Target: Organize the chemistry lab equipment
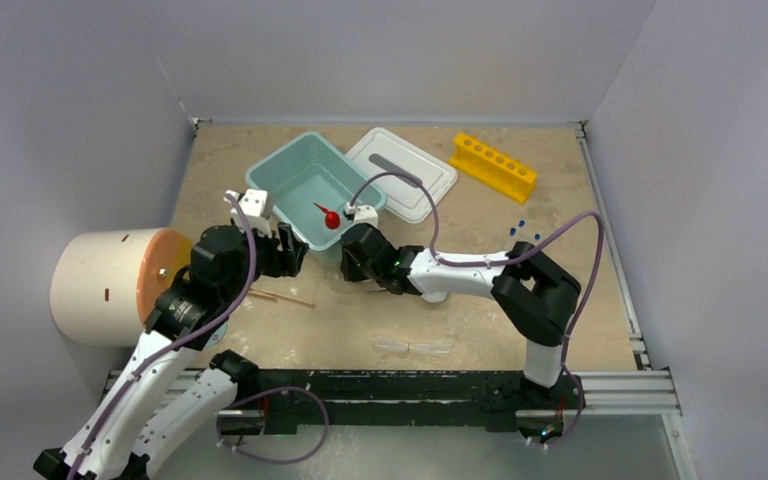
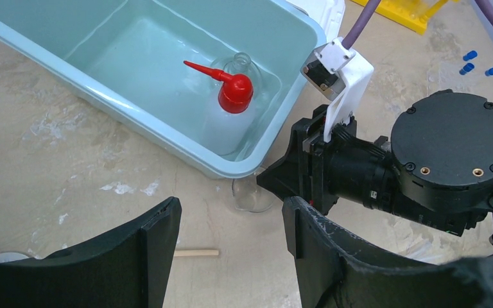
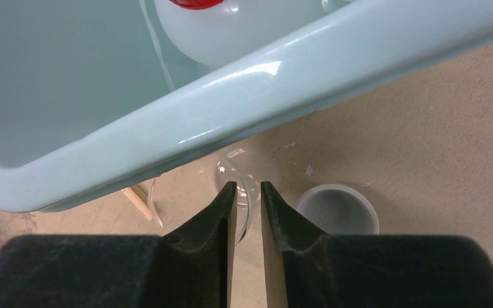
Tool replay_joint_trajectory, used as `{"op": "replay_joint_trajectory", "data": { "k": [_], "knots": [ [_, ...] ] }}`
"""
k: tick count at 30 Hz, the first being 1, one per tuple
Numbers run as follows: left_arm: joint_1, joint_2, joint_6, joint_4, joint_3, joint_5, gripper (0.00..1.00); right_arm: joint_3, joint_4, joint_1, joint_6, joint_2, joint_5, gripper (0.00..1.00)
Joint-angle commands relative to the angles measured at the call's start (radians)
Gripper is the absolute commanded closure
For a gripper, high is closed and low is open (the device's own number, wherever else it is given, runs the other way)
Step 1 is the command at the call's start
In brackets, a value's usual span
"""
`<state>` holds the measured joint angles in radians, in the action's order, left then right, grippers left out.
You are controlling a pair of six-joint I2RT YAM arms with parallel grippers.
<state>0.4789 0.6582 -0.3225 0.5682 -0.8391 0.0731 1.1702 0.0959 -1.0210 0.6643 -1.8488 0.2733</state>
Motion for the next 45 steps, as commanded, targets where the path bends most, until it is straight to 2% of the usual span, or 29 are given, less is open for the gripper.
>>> {"op": "replay_joint_trajectory", "data": {
  "k": [1, 9, 20, 25, 29, 32, 37, 45],
  "knots": [
    [0.003, 0.001, -0.01, -0.05, 0.0, -0.001, 0.4, 0.045, 0.001, -0.01, -0.023, 0.011, 0.017, 0.8],
    [0.003, 0.006, -0.006, -0.05, 0.0, 0.007, 0.4, 0.058, -0.031, -0.026, -0.036, 0.036, 0.031, 1.0],
    [0.003, 0.084, -0.029, -0.02, -0.071, -0.008, 0.4, -0.024, -0.06, -0.056, -0.068, 0.217, 0.021, 1.0],
    [0.003, 0.137, -0.02, 0.014, -0.098, -0.167, 0.4, -0.069, -0.05, -0.068, -0.12, 0.306, 0.033, 1.0],
    [0.003, 0.207, -0.004, 0.088, -0.143, -0.303, 0.42, -0.065, -0.073, -0.075, -0.147, 0.326, 0.054, 1.0],
    [0.003, 0.232, 0.012, 0.115, -0.162, -0.35, 0.42, -0.057, -0.085, -0.079, -0.163, 0.323, 0.063, 1.0],
    [0.005, 0.293, 0.053, 0.173, -0.182, -0.334, 0.46, -0.033, -0.093, -0.09, -0.178, 0.315, 0.073, 1.0],
    [0.038, 0.373, 0.047, 0.165, -0.17, -0.278, 0.5, 0.002, -0.094, -0.118, -0.173, 0.303, 0.084, 1.0]
  ]
}}
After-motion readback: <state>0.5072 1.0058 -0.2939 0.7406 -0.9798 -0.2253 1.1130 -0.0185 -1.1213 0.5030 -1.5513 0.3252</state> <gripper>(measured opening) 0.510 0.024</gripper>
